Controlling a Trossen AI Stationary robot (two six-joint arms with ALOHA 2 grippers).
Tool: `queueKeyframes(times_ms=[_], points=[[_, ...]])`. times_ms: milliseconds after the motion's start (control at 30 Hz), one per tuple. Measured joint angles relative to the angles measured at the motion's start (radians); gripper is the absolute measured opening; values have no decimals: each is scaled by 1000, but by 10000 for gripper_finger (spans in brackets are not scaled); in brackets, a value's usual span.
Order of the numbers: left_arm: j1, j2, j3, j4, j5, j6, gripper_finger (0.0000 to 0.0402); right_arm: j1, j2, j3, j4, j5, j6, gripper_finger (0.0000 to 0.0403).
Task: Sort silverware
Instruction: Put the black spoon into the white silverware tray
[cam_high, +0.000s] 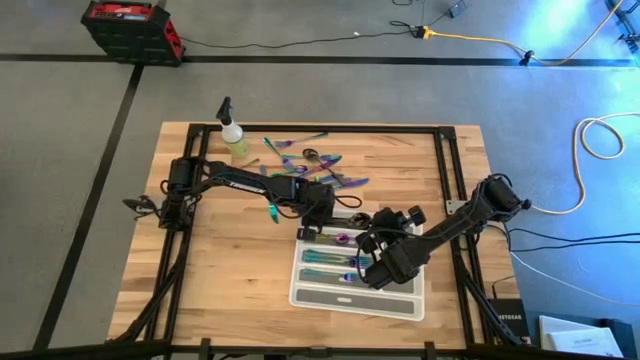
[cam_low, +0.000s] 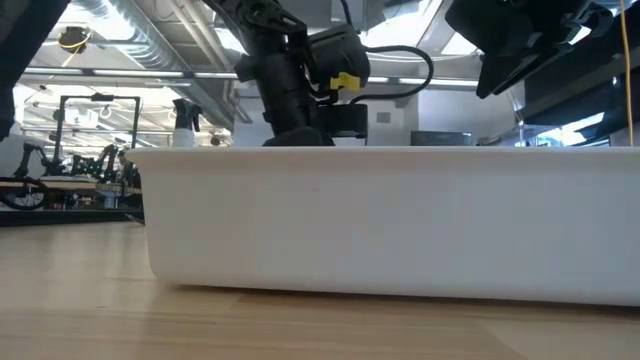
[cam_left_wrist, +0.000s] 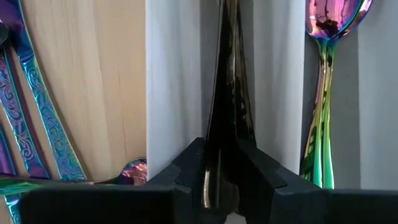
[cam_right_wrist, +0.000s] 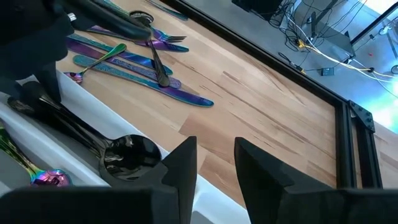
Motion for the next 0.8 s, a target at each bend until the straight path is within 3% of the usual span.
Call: queueKeyframes(times_ms=[267, 800], points=[[0, 0, 11, -26, -21, -2, 57, 0, 0, 0, 2, 0, 0, 92], [-8, 0, 11, -23, -27, -28, 101, 0, 0, 0, 8, 0, 0, 92]])
